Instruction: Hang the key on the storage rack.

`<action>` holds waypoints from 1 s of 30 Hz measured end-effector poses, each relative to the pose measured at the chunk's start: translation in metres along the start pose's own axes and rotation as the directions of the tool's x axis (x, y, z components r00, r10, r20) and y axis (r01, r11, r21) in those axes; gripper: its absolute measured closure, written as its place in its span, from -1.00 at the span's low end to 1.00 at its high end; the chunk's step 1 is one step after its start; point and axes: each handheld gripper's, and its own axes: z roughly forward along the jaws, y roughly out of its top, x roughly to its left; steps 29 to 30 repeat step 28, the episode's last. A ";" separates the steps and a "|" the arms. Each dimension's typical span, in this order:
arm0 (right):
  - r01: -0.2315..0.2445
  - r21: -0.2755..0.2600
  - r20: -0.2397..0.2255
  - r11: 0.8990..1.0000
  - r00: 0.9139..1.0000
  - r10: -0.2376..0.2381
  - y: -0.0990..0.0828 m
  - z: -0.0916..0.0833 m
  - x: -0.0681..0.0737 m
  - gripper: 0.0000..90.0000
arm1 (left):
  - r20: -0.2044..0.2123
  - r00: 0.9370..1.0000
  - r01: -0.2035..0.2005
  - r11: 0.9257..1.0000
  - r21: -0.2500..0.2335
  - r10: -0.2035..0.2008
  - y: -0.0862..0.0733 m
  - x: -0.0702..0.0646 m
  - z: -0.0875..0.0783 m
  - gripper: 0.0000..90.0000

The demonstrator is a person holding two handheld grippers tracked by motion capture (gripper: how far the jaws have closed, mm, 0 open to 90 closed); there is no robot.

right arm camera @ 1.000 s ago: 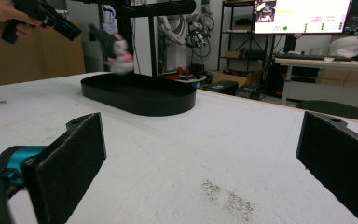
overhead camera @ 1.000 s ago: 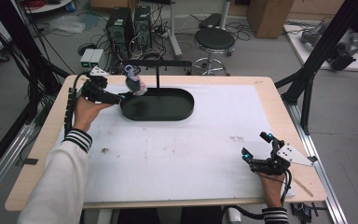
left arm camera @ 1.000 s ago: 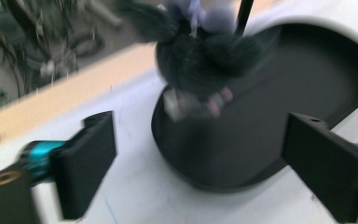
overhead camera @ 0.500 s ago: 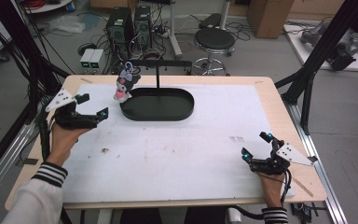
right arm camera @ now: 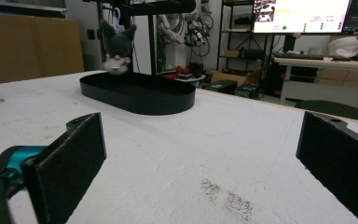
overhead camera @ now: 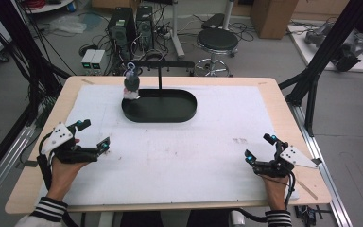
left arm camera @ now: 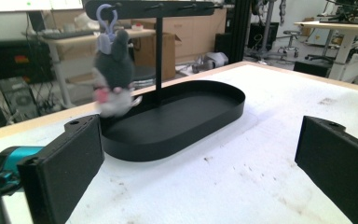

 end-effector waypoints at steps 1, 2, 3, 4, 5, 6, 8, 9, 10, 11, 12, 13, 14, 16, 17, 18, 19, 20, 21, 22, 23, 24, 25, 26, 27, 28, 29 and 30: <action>0.000 0.000 0.000 1.000 1.000 0.000 0.000 0.000 0.000 -0.99 | 0.001 1.000 0.005 1.000 -0.013 -0.005 -0.003 -0.001 -0.002 -0.96; -0.002 0.002 0.000 1.000 1.000 0.002 0.000 0.000 0.000 -0.99 | -0.002 1.000 0.013 1.000 -0.022 -0.013 -0.006 -0.002 -0.004 -0.96; -0.004 0.002 -0.001 1.000 1.000 0.004 0.000 0.000 0.000 -0.99 | -0.003 1.000 0.019 0.999 -0.027 -0.019 -0.009 -0.002 -0.006 -0.96; -0.002 0.002 -0.001 1.000 1.000 0.002 0.000 0.000 0.000 -0.99 | -0.001 1.000 0.022 0.999 -0.028 -0.022 -0.012 -0.002 -0.007 -0.96; -0.001 0.001 -0.001 1.000 1.000 0.001 0.000 0.000 0.000 -0.99 | -0.004 1.000 0.026 0.999 -0.032 -0.026 -0.014 -0.003 -0.008 -0.96; 0.001 0.001 0.000 1.000 1.000 -0.001 0.000 0.000 0.000 -0.99 | -0.004 1.000 0.026 0.999 -0.032 -0.026 -0.014 -0.003 -0.008 -0.96; 0.009 -0.005 0.002 1.000 1.000 -0.009 0.000 0.000 -0.001 -0.99 | 0.000 1.000 0.026 0.999 -0.042 -0.026 -0.022 -0.004 -0.013 -0.96; 0.009 -0.005 0.002 1.000 1.000 -0.009 0.000 0.000 -0.001 -0.99 | 0.003 1.000 0.025 0.998 -0.051 -0.025 -0.024 -0.005 -0.014 -0.96; 0.010 -0.006 0.002 1.000 1.000 -0.010 0.000 0.000 -0.001 -0.99 | 0.007 1.000 0.030 0.998 -0.056 -0.030 -0.027 -0.006 -0.015 -0.96; 0.010 -0.006 0.002 1.000 1.000 -0.010 0.000 0.000 -0.001 -0.99 | 0.006 1.000 0.030 0.998 -0.049 -0.030 -0.030 -0.008 -0.016 -0.96; 0.011 -0.005 0.003 1.000 1.000 -0.011 0.000 0.000 -0.001 -0.99 | 0.009 1.000 0.025 0.999 -0.048 -0.025 -0.032 -0.009 -0.016 -0.96; 0.011 -0.005 0.003 1.000 1.000 -0.011 0.000 0.000 -0.001 -0.99 | 0.005 1.000 0.025 0.998 -0.050 -0.024 -0.035 -0.009 -0.016 -0.96; 0.010 -0.005 0.002 1.000 1.000 -0.010 0.000 0.000 -0.001 -0.99 | 0.005 1.000 0.025 0.998 -0.050 -0.024 -0.035 -0.009 -0.016 -0.96; 0.009 -0.005 0.001 1.000 1.000 -0.009 0.000 0.000 -0.001 -0.99 | -0.004 1.000 0.021 0.999 -0.044 -0.021 -0.041 -0.009 -0.017 -0.96; 0.009 -0.005 0.001 1.000 1.000 -0.009 0.000 0.000 -0.001 -0.99 | -0.005 0.999 0.032 0.999 -0.038 -0.033 -0.046 -0.009 -0.016 -0.96; 0.009 -0.004 0.000 1.000 1.000 -0.009 0.000 0.000 -0.001 -0.99 | -0.012 0.999 0.038 0.999 -0.019 -0.038 -0.050 -0.009 -0.015 -0.96; 0.009 -0.004 -0.001 1.000 1.000 -0.009 0.000 0.000 -0.001 -0.99 | -0.035 0.999 0.029 0.999 -0.044 -0.030 -0.050 -0.011 -0.017 -0.96; 0.005 -0.004 -0.003 1.000 1.000 -0.005 0.000 0.000 -0.001 -0.99 | -0.043 0.999 0.026 0.998 -0.053 -0.029 -0.051 -0.012 -0.018 -0.96; -0.004 -0.001 -0.003 1.000 1.000 0.004 0.000 0.000 -0.001 -0.99 | -0.046 0.998 0.027 0.998 -0.055 -0.029 -0.051 -0.011 -0.018 -0.96; -0.004 -0.002 -0.004 1.000 1.000 0.004 0.000 0.000 -0.001 -0.99 | -0.045 0.998 0.031 0.998 -0.054 -0.033 -0.051 -0.011 -0.018 -0.96; -0.002 0.000 -0.002 1.000 1.000 0.002 0.000 0.000 -0.001 -0.99 | -0.045 0.998 0.031 0.998 -0.054 -0.033 -0.051 -0.011 -0.018 -0.96; 0.006 -0.003 -0.002 1.000 1.000 -0.006 0.000 0.000 -0.001 -0.99 | -0.048 0.998 0.033 0.998 -0.056 -0.035 -0.051 -0.011 -0.018 -0.96; 0.008 -0.004 -0.001 1.000 1.000 -0.008 0.000 0.000 -0.001 -0.99 | -0.049 0.998 0.033 0.998 -0.056 -0.036 -0.051 -0.011 -0.018 -0.96; 0.009 -0.005 0.000 1.000 1.000 -0.009 0.000 0.000 -0.001 -0.99 | -0.051 0.998 0.034 0.998 -0.054 -0.037 -0.051 -0.011 -0.018 -0.96; 0.009 -0.005 0.000 1.000 1.000 -0.009 0.000 0.000 -0.001 -0.99 | -0.051 0.998 0.034 0.998 -0.054 -0.037 -0.051 -0.011 -0.018 -0.96; 0.010 -0.005 0.001 1.000 1.000 -0.010 0.000 0.000 -0.001 -0.99 | -0.052 0.998 0.036 0.998 -0.054 -0.039 -0.051 -0.011 -0.018 -0.96; 0.010 -0.005 0.001 1.000 1.000 -0.010 0.000 0.000 -0.001 -0.99 | -0.052 0.998 0.036 0.998 -0.054 -0.039 -0.051 -0.011 -0.018 -0.96; 0.010 -0.005 0.001 1.000 1.000 -0.010 0.000 0.000 -0.001 -0.99 | -0.052 0.998 0.036 0.998 -0.054 -0.039 -0.051 -0.011 -0.018 -0.96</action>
